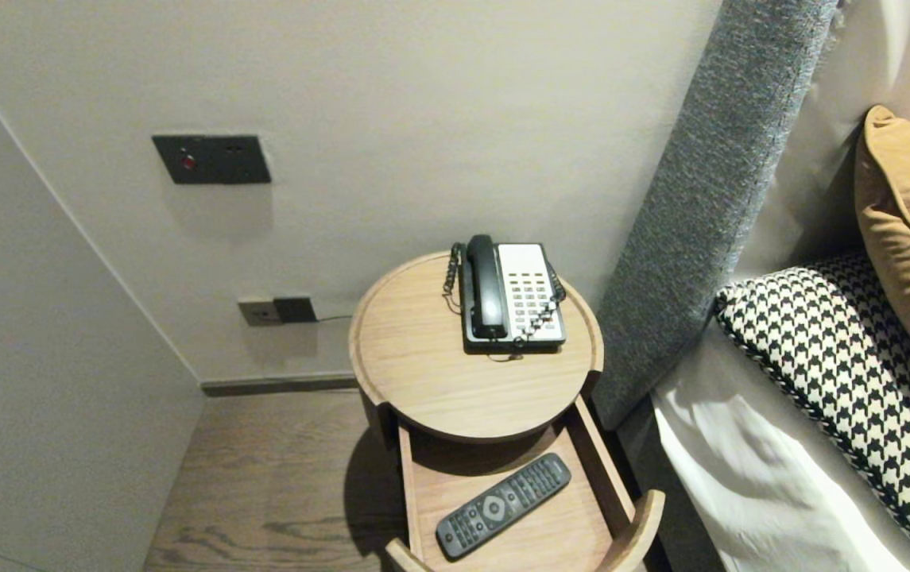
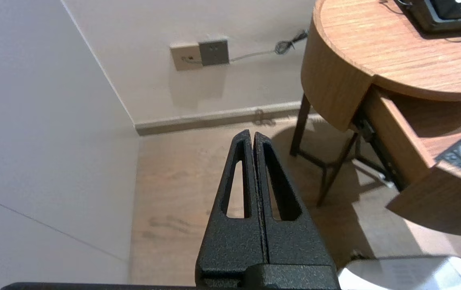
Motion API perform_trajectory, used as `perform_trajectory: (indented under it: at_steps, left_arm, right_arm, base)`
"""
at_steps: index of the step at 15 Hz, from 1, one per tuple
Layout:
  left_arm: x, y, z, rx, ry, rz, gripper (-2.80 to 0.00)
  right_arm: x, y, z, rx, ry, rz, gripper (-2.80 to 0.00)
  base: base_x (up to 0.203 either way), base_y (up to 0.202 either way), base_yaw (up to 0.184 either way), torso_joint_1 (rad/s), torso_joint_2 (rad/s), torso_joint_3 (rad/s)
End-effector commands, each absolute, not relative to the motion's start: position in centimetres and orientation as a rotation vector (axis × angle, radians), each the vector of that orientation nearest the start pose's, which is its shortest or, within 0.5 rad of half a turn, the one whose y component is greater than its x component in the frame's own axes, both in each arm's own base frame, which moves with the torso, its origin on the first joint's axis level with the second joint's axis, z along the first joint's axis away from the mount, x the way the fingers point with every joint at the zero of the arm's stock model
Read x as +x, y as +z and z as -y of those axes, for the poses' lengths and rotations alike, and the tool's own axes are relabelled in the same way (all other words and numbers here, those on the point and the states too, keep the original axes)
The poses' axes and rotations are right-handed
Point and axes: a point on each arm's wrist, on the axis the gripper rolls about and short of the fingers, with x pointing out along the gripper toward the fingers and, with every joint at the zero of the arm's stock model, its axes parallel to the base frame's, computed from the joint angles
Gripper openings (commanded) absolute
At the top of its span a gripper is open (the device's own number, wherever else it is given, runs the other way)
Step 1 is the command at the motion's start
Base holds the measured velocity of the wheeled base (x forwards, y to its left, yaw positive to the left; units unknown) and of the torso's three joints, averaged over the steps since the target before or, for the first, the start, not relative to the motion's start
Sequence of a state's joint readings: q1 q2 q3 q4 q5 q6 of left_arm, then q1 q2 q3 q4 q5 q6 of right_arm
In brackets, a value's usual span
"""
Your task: Close the nightstand drawer
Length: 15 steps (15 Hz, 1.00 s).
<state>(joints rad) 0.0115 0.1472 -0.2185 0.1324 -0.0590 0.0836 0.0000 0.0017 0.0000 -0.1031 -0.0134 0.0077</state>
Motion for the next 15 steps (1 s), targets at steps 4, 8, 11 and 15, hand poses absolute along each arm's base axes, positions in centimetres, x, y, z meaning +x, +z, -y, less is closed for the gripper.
perform_trajectory:
  at_steps: [4,8,11,15]
  left_arm:
    - [3.8,15.7,0.3,0.065,-0.176,-0.412,-2.80]
    - [8.8,14.9,1.3,0.070,-0.381,-0.674,-2.80]
    - [11.3,13.4,3.3,0.137,-0.476,-0.841,-2.80]
    - [13.4,11.7,6.2,0.147,-0.535,-0.974,-2.80]
  right_arm:
    - [-2.0,7.5,0.0,0.008,-0.014,0.063,-2.80]
    - [-2.0,7.5,0.0,0.008,-0.014,0.063,-2.80]
    - [-2.0,7.5,0.0,0.008,-0.014,0.063,-2.80]
    - [-2.0,7.5,0.0,0.008,-0.016,0.063,-2.80]
  base:
    - [0.000,0.000,0.000,0.000,0.00,0.000]
    - [0.000,0.000,0.000,0.000,0.00,0.000]
    - [0.000,0.000,0.000,0.000,0.00,0.000]
    - [0.000,0.000,0.000,0.000,0.00,0.000]
